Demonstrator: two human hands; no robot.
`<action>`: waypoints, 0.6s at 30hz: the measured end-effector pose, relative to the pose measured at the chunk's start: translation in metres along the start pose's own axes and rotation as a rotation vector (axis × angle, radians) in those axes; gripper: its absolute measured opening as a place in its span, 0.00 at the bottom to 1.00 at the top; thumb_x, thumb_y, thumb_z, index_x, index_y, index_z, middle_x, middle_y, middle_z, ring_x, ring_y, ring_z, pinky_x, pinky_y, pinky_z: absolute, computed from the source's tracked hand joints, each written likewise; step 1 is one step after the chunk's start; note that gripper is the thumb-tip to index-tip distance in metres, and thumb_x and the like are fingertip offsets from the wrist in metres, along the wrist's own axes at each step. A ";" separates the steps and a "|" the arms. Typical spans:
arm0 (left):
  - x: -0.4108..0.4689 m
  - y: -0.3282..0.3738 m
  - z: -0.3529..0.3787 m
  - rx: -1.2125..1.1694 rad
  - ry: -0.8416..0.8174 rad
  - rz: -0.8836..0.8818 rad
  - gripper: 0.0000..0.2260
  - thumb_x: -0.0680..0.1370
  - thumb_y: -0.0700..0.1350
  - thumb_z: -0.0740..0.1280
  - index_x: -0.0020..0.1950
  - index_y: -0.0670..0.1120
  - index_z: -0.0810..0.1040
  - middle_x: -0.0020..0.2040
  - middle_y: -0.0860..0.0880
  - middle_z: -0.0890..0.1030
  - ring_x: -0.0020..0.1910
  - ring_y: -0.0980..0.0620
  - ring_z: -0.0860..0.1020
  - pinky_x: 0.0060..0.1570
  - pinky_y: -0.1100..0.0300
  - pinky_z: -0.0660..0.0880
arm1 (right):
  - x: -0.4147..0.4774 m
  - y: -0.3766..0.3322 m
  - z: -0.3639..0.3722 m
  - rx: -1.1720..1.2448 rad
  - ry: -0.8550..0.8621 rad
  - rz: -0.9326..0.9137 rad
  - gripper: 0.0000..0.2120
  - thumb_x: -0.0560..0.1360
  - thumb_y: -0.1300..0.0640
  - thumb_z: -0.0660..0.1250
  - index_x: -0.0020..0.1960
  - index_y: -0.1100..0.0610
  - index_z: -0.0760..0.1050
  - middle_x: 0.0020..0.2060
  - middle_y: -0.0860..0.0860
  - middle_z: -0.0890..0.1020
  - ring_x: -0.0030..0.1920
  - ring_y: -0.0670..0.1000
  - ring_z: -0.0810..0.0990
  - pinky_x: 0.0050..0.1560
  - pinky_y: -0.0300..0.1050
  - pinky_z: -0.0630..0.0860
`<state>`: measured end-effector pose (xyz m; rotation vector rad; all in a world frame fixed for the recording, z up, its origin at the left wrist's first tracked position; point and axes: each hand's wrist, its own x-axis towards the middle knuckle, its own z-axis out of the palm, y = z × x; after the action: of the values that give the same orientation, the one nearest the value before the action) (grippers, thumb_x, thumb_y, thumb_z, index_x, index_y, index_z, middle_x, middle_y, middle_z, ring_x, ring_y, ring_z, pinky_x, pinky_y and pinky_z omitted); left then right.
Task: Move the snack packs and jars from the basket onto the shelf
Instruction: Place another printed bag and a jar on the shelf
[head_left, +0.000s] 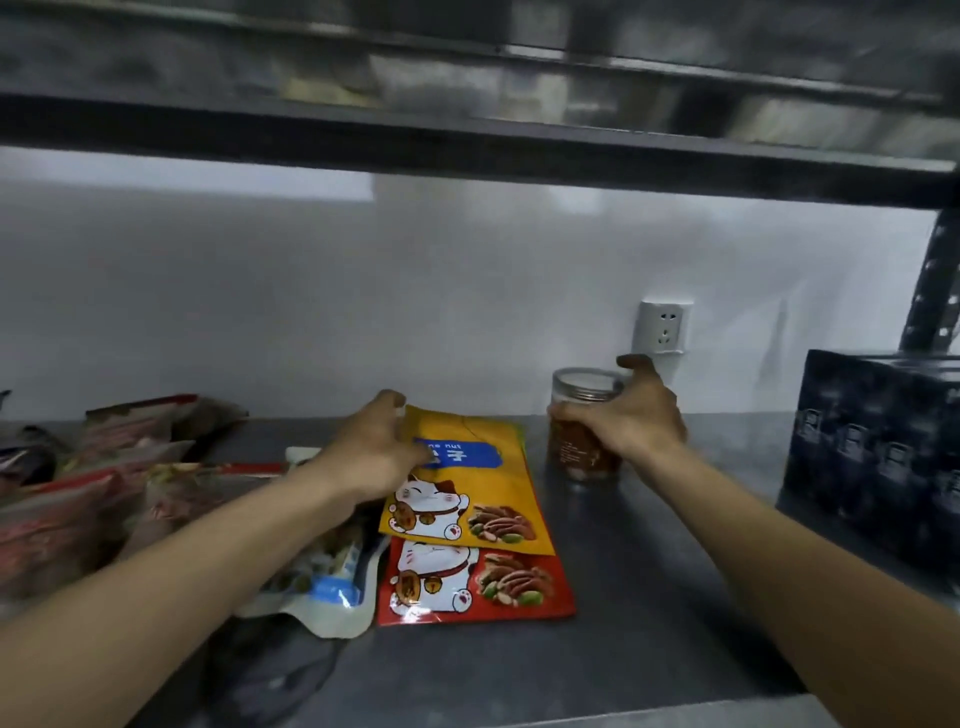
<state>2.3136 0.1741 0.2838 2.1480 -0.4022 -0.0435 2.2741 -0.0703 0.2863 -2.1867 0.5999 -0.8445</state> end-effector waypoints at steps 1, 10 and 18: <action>0.000 0.000 0.000 0.057 0.012 0.010 0.26 0.77 0.42 0.70 0.72 0.45 0.64 0.56 0.48 0.77 0.48 0.50 0.79 0.40 0.60 0.76 | 0.002 0.000 0.002 -0.007 -0.006 -0.009 0.48 0.56 0.39 0.80 0.70 0.50 0.65 0.63 0.52 0.78 0.62 0.56 0.77 0.59 0.47 0.74; -0.006 -0.001 0.009 0.283 0.054 0.026 0.23 0.77 0.48 0.69 0.70 0.49 0.68 0.65 0.45 0.74 0.55 0.48 0.78 0.49 0.57 0.76 | 0.009 0.004 0.003 -0.076 -0.112 -0.082 0.43 0.60 0.37 0.78 0.68 0.53 0.68 0.62 0.55 0.76 0.61 0.57 0.77 0.58 0.48 0.75; -0.027 0.008 0.002 0.624 0.211 0.171 0.26 0.79 0.55 0.64 0.74 0.49 0.65 0.73 0.43 0.66 0.71 0.41 0.64 0.66 0.48 0.67 | -0.027 -0.007 -0.021 -0.384 -0.064 -0.566 0.45 0.70 0.32 0.67 0.77 0.53 0.57 0.77 0.57 0.56 0.76 0.58 0.54 0.76 0.57 0.54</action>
<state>2.2859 0.1766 0.2860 2.6817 -0.5216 0.4578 2.2421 -0.0585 0.2925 -2.7864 0.1019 -0.9973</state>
